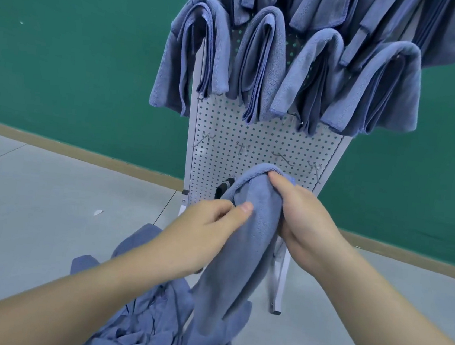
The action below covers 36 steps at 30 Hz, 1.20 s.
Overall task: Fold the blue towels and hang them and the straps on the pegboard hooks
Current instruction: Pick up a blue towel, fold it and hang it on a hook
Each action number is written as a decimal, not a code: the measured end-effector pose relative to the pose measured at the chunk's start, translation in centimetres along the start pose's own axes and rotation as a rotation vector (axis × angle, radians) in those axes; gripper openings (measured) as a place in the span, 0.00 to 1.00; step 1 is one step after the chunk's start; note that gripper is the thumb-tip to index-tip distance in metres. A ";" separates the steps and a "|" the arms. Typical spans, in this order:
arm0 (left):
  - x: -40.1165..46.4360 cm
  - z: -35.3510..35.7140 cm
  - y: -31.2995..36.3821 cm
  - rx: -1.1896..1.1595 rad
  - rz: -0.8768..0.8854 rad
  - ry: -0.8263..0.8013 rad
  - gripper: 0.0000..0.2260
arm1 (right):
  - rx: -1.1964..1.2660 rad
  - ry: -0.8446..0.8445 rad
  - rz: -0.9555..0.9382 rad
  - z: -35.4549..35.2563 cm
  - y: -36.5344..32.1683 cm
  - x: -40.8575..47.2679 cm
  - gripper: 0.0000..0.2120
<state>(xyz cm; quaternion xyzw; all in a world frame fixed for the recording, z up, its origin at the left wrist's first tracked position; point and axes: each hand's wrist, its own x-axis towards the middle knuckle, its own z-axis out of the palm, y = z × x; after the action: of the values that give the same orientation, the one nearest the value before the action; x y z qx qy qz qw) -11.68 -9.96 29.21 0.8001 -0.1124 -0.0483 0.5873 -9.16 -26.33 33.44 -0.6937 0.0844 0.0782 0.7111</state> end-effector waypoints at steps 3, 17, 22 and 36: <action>-0.4 0.1 -0.3 0.135 0.049 0.006 0.28 | 0.018 0.002 0.005 -0.1 0.3 0.3 0.16; 2.4 -6.2 -0.9 -0.027 0.028 0.275 0.35 | -0.177 -0.179 -0.106 -1.7 0.6 0.7 0.16; 3.4 -8.4 -1.0 -0.432 -0.146 0.472 0.16 | 0.065 0.135 -0.138 -2.9 -1.2 1.3 0.14; 3.0 -9.5 -1.5 -0.609 -0.441 0.285 0.11 | 0.068 0.240 -0.152 -4.6 -1.7 1.0 0.18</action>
<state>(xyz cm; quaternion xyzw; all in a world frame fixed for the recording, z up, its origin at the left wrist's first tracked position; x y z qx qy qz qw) -6.59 -1.43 30.89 0.5932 0.1641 -0.0929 0.7827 -7.85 -30.98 34.80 -0.6778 0.1187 -0.0625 0.7229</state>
